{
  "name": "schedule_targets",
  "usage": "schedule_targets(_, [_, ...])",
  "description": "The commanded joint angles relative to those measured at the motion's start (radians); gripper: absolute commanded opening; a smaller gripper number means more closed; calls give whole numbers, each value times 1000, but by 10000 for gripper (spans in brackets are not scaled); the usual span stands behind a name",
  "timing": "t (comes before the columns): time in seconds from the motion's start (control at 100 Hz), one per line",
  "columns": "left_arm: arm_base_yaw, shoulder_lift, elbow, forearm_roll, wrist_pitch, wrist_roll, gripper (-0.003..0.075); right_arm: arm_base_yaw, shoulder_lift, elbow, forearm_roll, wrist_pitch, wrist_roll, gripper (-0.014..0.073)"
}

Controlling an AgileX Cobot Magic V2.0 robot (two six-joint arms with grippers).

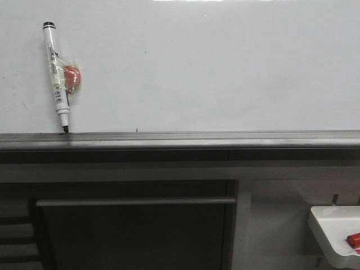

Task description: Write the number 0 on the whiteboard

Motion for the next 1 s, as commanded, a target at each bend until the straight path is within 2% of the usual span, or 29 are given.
schedule_targets(0.0, [-7, -25, 11, -11, -75, -2, -20, -5, -15, 23, 0, -20, -3, -55])
schedule_targets(0.58, [-7, -25, 11, -11, -75, -2, -20, -5, -15, 23, 0, -20, -3, -55])
schedule_targets(0.74, [-7, -25, 11, -11, -149, -2, -20, -5, -15, 23, 0, -28, -3, -55])
schedule_targets(0.89, [-7, -25, 11, -11, -320, -2, -20, -5, -15, 23, 0, -223, -3, -55])
schedule_targets(0.99, [-7, -25, 11, -11, -351, -2, -20, -5, -15, 23, 0, -336, -3, -55])
